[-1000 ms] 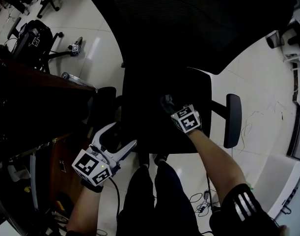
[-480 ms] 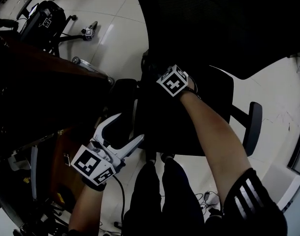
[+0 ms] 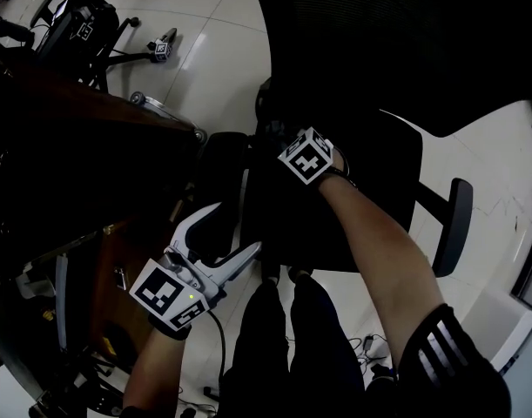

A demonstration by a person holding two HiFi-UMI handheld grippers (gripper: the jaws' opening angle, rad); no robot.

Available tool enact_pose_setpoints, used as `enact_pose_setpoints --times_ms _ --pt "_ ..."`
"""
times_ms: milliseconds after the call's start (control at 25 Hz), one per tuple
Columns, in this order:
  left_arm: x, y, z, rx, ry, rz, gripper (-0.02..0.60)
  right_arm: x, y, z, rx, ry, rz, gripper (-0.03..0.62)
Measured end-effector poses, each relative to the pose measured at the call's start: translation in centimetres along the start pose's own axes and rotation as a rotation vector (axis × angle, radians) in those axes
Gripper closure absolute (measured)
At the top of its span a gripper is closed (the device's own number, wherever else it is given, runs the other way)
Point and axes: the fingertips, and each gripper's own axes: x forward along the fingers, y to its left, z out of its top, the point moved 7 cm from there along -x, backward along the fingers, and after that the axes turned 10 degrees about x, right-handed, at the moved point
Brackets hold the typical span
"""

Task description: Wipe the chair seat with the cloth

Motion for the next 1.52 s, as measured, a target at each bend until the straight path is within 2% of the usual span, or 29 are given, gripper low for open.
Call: enact_pose_setpoints --times_ms 120,320,480,680,1000,1360,1520 --pt "-0.2 -0.5 -0.2 -0.004 0.008 -0.001 0.232 -0.6 3.3 -2.6 -0.021 0.0 0.037 0.545" --pt "-0.7 -1.4 -0.7 0.003 0.022 0.001 0.232 -2.2 8.9 -7.0 0.023 -0.015 0.103 0.545" --pt "-1.4 -2.5 -1.6 0.008 0.045 -0.013 0.232 -3.3 13.5 -10.4 -0.002 0.008 0.143 0.545" --pt "-2.4 -3.9 -2.7 -0.009 0.064 -0.023 0.232 -4.5 17.8 -14.0 0.044 0.042 0.19 0.545" --pt "-3.7 -5.2 -3.0 -0.005 0.083 -0.038 0.232 -6.0 20.5 -15.9 0.142 0.072 0.239 0.545" --pt "-3.5 -7.2 -4.1 -0.03 0.118 -0.083 0.232 -5.9 21.9 -16.8 0.127 0.048 0.19 0.545" --pt "-2.8 -8.4 -3.9 -0.021 0.125 -0.116 0.232 -6.6 20.9 -19.0 0.135 0.078 0.137 0.545"
